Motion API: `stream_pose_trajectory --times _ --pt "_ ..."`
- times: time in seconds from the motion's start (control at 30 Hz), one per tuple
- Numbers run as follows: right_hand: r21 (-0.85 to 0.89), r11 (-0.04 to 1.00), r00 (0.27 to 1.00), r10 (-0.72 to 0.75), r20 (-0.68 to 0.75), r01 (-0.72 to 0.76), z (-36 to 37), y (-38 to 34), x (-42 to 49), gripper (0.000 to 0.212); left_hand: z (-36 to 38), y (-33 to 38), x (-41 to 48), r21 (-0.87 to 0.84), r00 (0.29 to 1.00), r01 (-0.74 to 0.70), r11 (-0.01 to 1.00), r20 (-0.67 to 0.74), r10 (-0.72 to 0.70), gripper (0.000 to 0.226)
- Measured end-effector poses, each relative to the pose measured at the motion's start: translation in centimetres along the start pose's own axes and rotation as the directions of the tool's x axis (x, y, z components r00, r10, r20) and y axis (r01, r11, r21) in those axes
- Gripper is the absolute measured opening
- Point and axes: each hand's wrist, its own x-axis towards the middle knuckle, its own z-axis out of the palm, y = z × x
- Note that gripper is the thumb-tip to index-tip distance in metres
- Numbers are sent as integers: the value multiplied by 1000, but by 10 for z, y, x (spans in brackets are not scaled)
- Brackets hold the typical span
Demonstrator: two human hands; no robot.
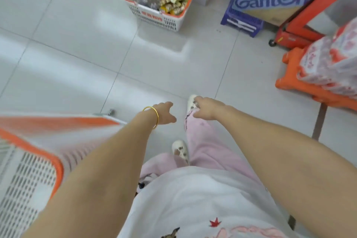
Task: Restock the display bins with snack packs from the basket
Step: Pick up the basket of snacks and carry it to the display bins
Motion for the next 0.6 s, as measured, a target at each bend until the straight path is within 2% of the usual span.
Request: stream_pose_trajectory --times 0.1,0.33,0.6 --pt "-9 1000 1000 6 3 -6 -73 -9 60 53 -77 0 46 -37 1000 13 999 -7 -14 71" --pt "-17 1000 1000 -8 27 9 -245 -45 164 59 -259 -2 130 -110 998 17 994 -61 -24 71" --pt "81 997 1000 11 4 -11 -400 -92 309 64 -461 -22 251 -38 994 -29 999 -110 25 68"
